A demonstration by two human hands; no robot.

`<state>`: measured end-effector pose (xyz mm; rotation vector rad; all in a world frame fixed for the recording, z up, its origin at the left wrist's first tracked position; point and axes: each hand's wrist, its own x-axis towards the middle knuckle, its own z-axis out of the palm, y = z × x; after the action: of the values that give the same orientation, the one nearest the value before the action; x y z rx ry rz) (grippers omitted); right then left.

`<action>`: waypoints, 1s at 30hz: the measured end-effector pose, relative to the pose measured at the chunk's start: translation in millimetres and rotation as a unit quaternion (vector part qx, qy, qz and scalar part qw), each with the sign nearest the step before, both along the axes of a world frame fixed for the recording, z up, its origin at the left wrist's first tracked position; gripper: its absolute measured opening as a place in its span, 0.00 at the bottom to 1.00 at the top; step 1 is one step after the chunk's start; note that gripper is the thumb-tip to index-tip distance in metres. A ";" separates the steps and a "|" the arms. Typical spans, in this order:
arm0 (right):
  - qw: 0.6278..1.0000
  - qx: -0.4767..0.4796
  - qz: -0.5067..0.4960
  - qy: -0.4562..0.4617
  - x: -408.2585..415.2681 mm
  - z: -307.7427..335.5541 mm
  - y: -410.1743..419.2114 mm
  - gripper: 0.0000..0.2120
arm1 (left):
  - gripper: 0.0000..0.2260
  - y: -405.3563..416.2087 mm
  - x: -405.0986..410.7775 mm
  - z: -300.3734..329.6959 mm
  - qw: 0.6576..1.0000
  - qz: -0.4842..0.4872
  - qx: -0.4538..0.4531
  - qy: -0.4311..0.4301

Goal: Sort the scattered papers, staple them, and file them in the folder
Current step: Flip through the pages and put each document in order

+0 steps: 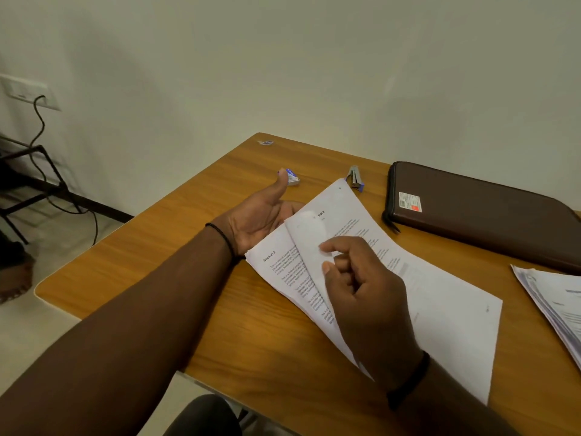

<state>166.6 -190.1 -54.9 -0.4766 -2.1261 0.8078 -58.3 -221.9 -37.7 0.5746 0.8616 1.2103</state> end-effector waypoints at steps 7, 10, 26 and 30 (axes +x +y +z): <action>0.974 0.186 0.038 -0.120 -9.3 -1.6 -5.2 0.18 | 0.15 -3.7 5.1 2.8 0.999 -0.023 -0.030 0.010; 0.961 0.206 0.069 -0.172 -13.3 -1.2 -8.4 0.23 | 0.12 -4.7 11.0 6.4 0.993 -0.008 -0.020 0.112; 0.927 0.014 -0.375 -0.002 40.1 29.1 84.7 0.37 | 0.19 -24.2 6.6 1.7 0.987 0.114 0.055 0.096; 0.920 -0.230 -0.288 0.134 54.5 46.7 84.8 0.44 | 0.21 -34.6 7.4 7.1 0.975 0.187 0.117 0.013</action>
<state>221.1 -105.3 -8.3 -1.1083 -1.4131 0.9486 -50.9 -256.4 -30.6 0.6357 0.8786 1.6654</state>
